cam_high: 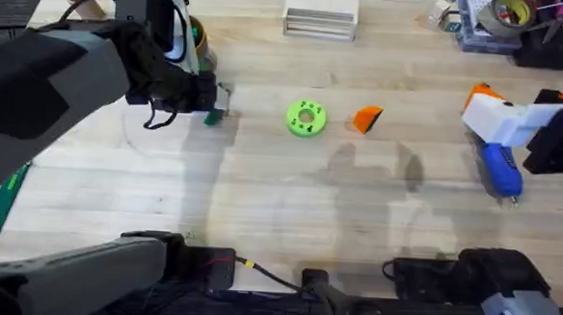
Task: Pick up the gripper from the table and insert it into the empty holder that is missing its gripper. Then pick up a screw, insert it into the mounting hole, and use the screwdriver to tighten it. Finally, clean up the table by picking up the vegetable and placing it into the bucket.
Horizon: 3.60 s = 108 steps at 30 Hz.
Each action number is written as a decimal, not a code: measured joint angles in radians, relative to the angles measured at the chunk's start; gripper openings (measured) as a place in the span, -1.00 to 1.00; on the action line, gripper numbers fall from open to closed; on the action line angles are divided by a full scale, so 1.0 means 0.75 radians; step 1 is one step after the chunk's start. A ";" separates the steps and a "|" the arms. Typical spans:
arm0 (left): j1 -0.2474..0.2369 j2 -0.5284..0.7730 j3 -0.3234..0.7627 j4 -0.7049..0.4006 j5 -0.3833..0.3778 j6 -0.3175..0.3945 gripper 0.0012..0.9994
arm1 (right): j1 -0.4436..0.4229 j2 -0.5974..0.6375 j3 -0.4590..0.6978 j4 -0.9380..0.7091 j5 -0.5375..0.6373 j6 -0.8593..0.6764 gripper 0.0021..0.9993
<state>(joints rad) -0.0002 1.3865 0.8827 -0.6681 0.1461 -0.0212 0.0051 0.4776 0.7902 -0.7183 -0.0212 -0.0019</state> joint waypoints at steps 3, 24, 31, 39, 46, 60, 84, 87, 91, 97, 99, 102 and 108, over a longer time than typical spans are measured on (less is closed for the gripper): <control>-0.001 -0.012 0.000 -0.004 0.015 0.007 -0.97 | 0.000 0.000 0.000 0.000 0.001 0.000 0.98; -0.197 -0.845 0.000 -0.207 0.056 0.192 -0.91 | 0.000 0.000 0.000 -0.007 0.000 -0.004 0.98; -0.197 -0.996 0.000 -0.214 0.056 0.178 0.95 | 0.000 0.000 0.000 -0.060 0.000 -0.004 0.98; -0.197 -1.001 0.000 -0.215 0.056 0.177 0.99 | 0.000 0.000 0.000 -0.226 0.000 -0.004 0.99; -0.197 -1.001 0.000 -0.216 0.056 0.177 0.99 | 0.000 0.000 0.001 -0.462 0.000 -0.004 0.98; -0.197 -1.001 0.000 -0.217 0.056 0.177 0.99 | 0.000 0.000 0.001 -0.584 0.000 -0.004 0.98; -0.197 -1.363 -0.188 0.038 0.056 0.177 0.99 | 0.000 0.000 0.001 -0.584 0.000 -0.004 0.98; -0.197 -1.484 -0.315 0.141 0.059 0.177 0.99 | 0.000 0.000 0.001 -0.584 0.000 -0.004 0.98; -0.197 -1.617 -0.471 0.281 0.063 0.177 0.99 | 0.000 0.000 0.001 -0.584 0.000 -0.004 0.98; -0.197 -1.792 -0.705 0.477 0.103 0.178 0.99 | 0.000 0.000 0.001 -0.584 0.000 -0.004 0.98; -0.197 -1.835 -0.772 0.538 0.121 0.177 0.99 | 0.000 0.000 0.001 -0.584 0.000 -0.004 0.98; -0.198 -1.845 -0.839 0.619 0.137 0.177 0.99 | 0.000 0.000 0.001 -0.584 0.000 -0.004 0.98; -0.232 -1.845 -0.917 0.725 0.150 0.177 0.99 | 0.000 0.000 0.001 -0.584 0.000 -0.004 0.99</control>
<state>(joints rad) -0.1739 0.0029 0.1953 -0.1244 0.2585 0.1116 0.0051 0.4774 0.7910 -1.1561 -0.0212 -0.0051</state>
